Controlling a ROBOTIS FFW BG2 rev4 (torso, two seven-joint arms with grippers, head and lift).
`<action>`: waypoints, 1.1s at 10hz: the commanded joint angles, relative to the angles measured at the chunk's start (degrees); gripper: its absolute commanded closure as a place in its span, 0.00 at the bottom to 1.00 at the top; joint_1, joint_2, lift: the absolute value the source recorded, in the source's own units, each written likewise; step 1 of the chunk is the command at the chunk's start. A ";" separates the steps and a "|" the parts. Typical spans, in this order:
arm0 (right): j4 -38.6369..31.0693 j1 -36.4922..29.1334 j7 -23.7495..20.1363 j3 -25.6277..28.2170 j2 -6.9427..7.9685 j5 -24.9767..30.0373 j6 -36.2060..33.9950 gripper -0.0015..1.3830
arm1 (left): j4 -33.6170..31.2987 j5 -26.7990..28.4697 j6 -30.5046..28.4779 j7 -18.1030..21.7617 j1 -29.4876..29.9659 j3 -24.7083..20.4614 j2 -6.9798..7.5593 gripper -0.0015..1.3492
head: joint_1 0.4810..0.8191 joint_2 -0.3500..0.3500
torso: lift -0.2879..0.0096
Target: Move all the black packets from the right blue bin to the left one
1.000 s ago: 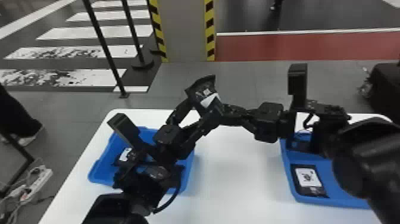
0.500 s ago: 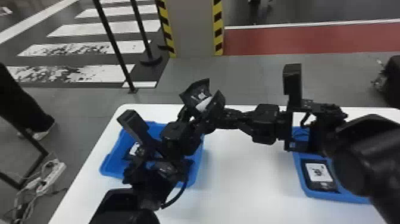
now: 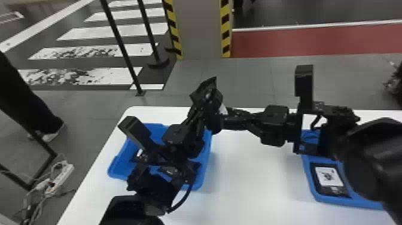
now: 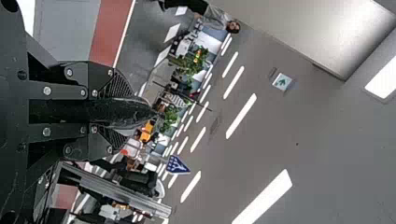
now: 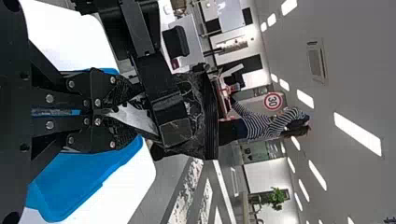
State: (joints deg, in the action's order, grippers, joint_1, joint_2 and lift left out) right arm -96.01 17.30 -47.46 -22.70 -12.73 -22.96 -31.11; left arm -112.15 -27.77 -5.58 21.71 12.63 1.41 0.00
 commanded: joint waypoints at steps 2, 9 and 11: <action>2.15 -0.42 -0.26 1.78 0.25 -1.65 4.53 0.38 | 0.00 0.17 0.80 -0.17 -0.12 -0.01 -0.15 0.90 | 0.54 0.79 | 0.60; -11.35 -18.56 1.23 26.75 2.01 8.72 4.11 0.19 | 12.09 20.83 14.16 -14.15 4.66 -10.91 -0.15 0.90 | 0.63 0.75 | 0.60; -11.64 -18.98 1.23 27.10 1.75 9.08 3.41 0.19 | 13.78 24.52 16.27 -17.31 4.38 -12.14 -0.15 0.90 | 0.63 0.76 | 0.60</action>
State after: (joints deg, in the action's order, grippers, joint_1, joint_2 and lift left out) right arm -107.59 -1.62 -46.23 4.33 -10.89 -14.02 -27.53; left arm -98.58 -4.46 10.52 4.46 17.09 -10.27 0.00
